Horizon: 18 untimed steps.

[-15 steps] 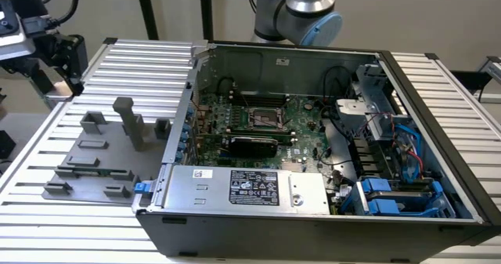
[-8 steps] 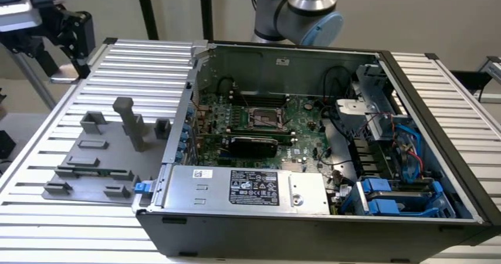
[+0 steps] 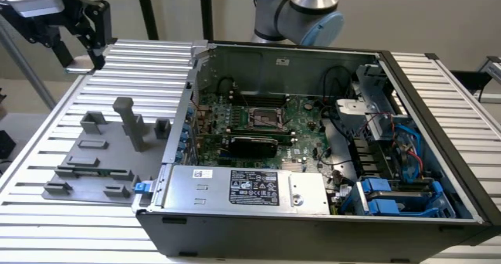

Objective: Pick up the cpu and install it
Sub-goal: 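Pick up the cpu and move it towards the insertion slot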

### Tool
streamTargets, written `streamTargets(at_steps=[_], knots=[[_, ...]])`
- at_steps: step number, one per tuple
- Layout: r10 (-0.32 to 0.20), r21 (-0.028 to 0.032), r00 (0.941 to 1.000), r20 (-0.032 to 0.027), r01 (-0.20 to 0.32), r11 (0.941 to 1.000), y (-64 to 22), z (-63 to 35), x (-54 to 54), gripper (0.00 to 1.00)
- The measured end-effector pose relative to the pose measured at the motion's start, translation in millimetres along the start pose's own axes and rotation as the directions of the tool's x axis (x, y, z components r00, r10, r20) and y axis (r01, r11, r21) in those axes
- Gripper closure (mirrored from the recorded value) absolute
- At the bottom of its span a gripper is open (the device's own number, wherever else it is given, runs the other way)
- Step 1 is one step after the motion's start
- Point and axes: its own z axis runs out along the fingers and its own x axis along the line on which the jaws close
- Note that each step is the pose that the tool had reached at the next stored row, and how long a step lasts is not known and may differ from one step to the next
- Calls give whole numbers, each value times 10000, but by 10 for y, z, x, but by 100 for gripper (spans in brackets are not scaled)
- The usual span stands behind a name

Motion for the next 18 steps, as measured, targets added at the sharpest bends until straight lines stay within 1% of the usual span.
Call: streamTargets(at_steps=[12, 18], knots=[[0, 0, 10000, 0, 0, 10000, 144, -17, -422, 45], [0, 0, 10000, 0, 0, 10000, 206, -18, -655, 45]])
